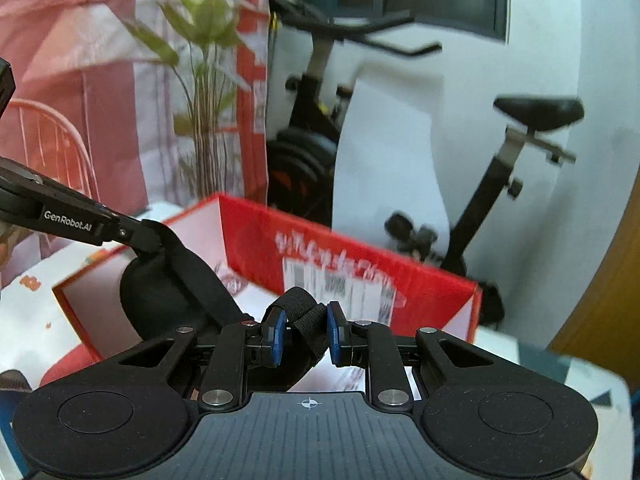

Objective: Organize soft objects
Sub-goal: 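Lift the black eye mask and lower it into the red box, then open the right gripper to release the eye mask in the box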

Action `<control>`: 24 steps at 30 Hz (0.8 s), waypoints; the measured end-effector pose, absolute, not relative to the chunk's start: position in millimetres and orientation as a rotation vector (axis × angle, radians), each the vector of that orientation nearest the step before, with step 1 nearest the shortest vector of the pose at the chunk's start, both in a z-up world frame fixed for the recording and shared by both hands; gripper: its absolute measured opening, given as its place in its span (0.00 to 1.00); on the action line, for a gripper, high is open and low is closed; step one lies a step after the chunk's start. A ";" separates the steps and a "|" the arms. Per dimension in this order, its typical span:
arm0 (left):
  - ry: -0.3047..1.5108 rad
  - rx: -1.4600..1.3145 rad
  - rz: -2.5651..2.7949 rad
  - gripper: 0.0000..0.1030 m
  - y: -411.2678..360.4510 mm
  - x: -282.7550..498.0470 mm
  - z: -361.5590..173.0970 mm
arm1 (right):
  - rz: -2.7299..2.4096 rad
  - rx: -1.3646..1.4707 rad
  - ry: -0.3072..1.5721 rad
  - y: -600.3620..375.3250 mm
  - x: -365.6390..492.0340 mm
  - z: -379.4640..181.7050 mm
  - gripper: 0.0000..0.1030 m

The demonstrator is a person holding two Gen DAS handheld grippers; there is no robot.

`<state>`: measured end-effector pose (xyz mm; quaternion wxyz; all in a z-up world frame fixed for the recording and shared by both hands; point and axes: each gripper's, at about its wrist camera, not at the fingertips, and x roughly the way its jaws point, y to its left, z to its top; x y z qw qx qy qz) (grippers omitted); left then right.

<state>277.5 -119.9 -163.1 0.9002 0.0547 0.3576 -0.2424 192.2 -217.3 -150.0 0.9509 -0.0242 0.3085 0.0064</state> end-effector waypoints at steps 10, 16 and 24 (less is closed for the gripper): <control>0.836 0.175 -0.536 0.05 -132.4 282.2 -190.3 | 0.012 0.017 0.755 -220.2 197.0 -183.5 0.19; 0.829 0.240 -0.521 0.06 -136.6 279.7 -194.2 | -0.011 0.041 0.778 -221.6 193.0 -185.0 0.26; 0.752 0.215 -0.523 0.43 -118.7 266.1 -171.8 | -0.062 0.075 0.746 -225.4 172.0 -171.7 0.43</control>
